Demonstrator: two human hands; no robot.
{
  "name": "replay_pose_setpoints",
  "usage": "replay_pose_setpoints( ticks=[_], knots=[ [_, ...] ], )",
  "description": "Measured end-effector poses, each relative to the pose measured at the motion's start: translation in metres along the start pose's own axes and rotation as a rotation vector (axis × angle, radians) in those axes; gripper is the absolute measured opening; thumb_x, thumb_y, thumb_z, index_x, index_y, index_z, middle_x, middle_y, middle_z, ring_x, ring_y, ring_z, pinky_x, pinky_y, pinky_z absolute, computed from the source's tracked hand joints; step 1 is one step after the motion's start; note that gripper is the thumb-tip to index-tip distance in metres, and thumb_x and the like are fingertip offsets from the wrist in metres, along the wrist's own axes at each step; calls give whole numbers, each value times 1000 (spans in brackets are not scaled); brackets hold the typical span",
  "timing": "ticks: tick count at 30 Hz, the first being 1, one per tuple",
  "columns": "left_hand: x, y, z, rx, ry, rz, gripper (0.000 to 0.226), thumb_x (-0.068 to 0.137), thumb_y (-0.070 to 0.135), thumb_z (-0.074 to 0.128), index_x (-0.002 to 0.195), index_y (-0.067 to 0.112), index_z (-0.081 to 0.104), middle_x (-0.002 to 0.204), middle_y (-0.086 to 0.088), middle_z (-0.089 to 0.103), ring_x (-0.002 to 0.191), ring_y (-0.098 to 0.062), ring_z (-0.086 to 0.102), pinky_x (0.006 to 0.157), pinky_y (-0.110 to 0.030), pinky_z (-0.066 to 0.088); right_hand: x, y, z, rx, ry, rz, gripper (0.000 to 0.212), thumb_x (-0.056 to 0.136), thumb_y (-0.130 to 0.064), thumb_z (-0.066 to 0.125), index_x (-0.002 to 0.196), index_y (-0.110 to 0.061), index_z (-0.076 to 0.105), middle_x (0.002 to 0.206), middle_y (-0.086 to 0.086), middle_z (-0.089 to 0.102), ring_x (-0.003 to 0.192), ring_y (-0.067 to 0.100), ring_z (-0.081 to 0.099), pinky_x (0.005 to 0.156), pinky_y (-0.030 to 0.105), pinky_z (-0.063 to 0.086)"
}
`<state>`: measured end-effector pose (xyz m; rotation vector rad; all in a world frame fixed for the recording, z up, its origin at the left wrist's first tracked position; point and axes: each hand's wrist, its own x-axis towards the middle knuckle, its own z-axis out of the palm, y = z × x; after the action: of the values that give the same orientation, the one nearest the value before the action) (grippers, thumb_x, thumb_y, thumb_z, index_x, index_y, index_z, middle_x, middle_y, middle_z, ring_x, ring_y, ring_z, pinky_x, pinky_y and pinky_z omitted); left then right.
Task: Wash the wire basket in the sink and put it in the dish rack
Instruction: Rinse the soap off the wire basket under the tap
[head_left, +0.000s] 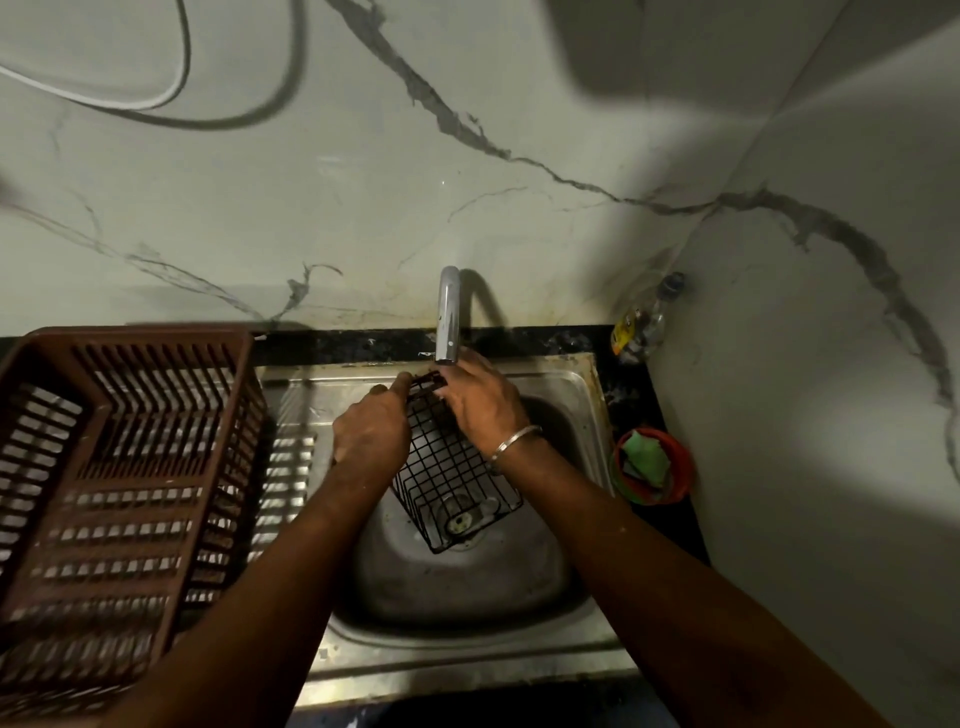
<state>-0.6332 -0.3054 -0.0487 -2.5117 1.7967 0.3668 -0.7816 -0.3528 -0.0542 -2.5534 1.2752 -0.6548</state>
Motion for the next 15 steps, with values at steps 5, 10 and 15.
replay_pose_setpoints(
  ticks=[5, 10, 15],
  knots=[
    [-1, -1, 3, -49, 8, -13, 68, 101, 15, 61, 158, 41, 35, 122, -7, 67, 101, -28, 70, 84, -45, 60, -11, 11, 3, 47, 10, 117, 42, 101, -10, 61, 142, -20, 57, 144, 6, 60, 119, 18, 64, 101, 25, 53],
    [-4, -3, 5, -68, 20, -7, 62, 102, 15, 59, 156, 38, 39, 114, -6, 69, 96, -27, 70, 80, -44, 60, -14, 11, 3, 129, 35, 207, 42, 104, -14, 52, 145, -21, 56, 133, 10, 67, 105, 24, 70, 86, 35, 62],
    [-9, -3, 10, -169, 28, -35, 54, 104, 20, 57, 152, 37, 40, 114, -8, 70, 98, -30, 70, 83, -46, 56, -16, 3, 5, 180, 49, 373, 39, 105, -40, 35, 122, -22, 64, 83, 6, 68, 73, 24, 67, 67, 42, 60]
  ],
)
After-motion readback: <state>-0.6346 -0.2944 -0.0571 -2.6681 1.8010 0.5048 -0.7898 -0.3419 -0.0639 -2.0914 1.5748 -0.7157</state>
